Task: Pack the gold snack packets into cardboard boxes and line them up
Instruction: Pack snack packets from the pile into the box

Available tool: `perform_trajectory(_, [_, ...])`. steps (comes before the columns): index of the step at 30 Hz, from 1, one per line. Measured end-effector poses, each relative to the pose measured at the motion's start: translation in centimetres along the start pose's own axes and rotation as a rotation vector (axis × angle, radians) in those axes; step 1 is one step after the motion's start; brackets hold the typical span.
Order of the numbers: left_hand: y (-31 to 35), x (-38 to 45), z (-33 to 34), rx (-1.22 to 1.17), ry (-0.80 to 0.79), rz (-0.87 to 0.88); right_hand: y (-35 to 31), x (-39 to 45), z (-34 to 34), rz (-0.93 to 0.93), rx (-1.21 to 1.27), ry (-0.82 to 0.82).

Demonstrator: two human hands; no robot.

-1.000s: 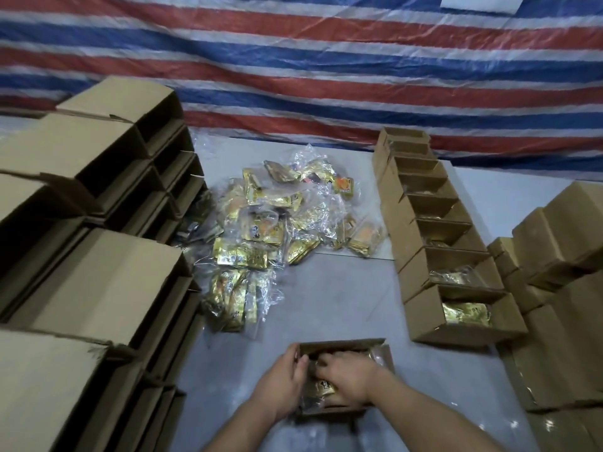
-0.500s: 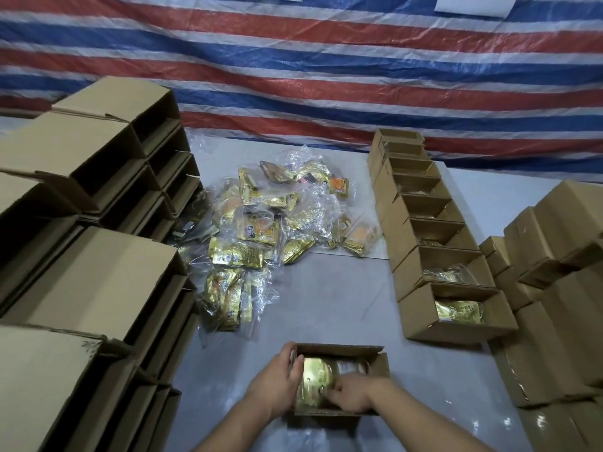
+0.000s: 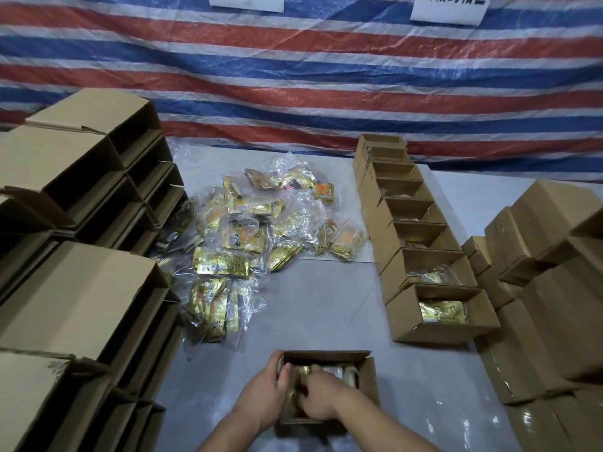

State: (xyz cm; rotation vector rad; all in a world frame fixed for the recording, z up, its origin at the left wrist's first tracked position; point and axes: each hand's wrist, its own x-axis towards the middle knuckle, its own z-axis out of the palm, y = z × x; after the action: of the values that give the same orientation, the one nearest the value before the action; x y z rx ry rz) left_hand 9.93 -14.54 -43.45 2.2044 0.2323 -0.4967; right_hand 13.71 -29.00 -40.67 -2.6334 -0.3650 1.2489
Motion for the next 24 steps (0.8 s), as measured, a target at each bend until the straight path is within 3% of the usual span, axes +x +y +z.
perform_trajectory(3, [0.4, 0.1, 0.0, 0.036, 0.018, -0.025, -0.4, -0.1, -0.4, 0.027, 0.053, -0.032])
perform_trajectory(5, [1.1, 0.2, 0.1, 0.032, 0.006, -0.027, 0.2, -1.0, -1.2, 0.022, 0.062, 0.081])
perform_trajectory(9, [3.5, 0.3, 2.0, -0.029, -0.034, -0.006, 4.2, -4.4, -2.2, -0.012, -0.032, 0.716])
perform_trajectory(11, [4.9, 0.3, 3.7, -0.035, -0.051, -0.001, 7.2, -6.1, -1.8, 0.071, -0.006, 0.958])
perform_trajectory(14, [7.1, 0.1, 6.2, -0.031, -0.088, 0.009, 11.9, -8.1, -0.6, 0.363, 0.27, 0.846])
perform_trajectory(17, [9.4, 0.2, 8.8, 0.042, -0.151, -0.013, 15.6, -9.2, 1.2, 0.441, 0.669, 0.745])
perform_trajectory(24, [15.3, 1.4, 14.8, 0.0, -0.34, -0.04, 23.0, -11.4, 2.8, 0.591, 0.825, 0.868])
